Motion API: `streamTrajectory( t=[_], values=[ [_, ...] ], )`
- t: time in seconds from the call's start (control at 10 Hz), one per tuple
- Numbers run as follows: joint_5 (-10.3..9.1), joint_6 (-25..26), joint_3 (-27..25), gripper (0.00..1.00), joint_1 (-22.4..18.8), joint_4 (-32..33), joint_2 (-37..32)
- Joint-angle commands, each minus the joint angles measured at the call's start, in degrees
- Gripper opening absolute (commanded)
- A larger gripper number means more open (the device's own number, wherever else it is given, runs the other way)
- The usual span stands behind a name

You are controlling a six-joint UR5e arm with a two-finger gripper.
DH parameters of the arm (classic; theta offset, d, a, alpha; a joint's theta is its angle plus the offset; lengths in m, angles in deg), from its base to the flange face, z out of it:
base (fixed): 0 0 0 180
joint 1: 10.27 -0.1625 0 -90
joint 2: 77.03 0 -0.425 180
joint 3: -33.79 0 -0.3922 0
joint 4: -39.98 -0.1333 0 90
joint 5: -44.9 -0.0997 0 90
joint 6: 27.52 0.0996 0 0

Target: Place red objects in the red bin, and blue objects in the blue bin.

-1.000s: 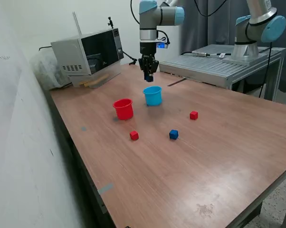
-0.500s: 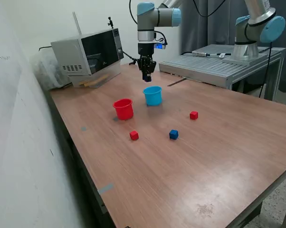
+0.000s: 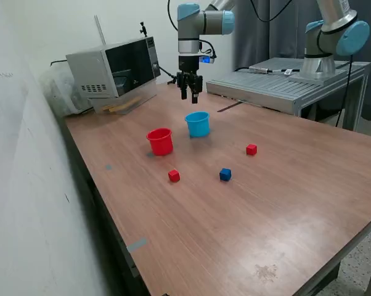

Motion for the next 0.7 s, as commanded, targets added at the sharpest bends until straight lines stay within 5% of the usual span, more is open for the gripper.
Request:
streamTrajectory(
  t=[0.0, 0.2, 0.6],
  values=[
    [0.03, -0.09, -0.12, 1.00, -0.03, 0.00, -0.17],
    [0.38, -0.09, -1.43, 1.00, -2.30, -2.35, -3.14],
    [0.11, 1.05, -4.60, 1.00, -17.66, -7.62, -15.53]
  ],
)
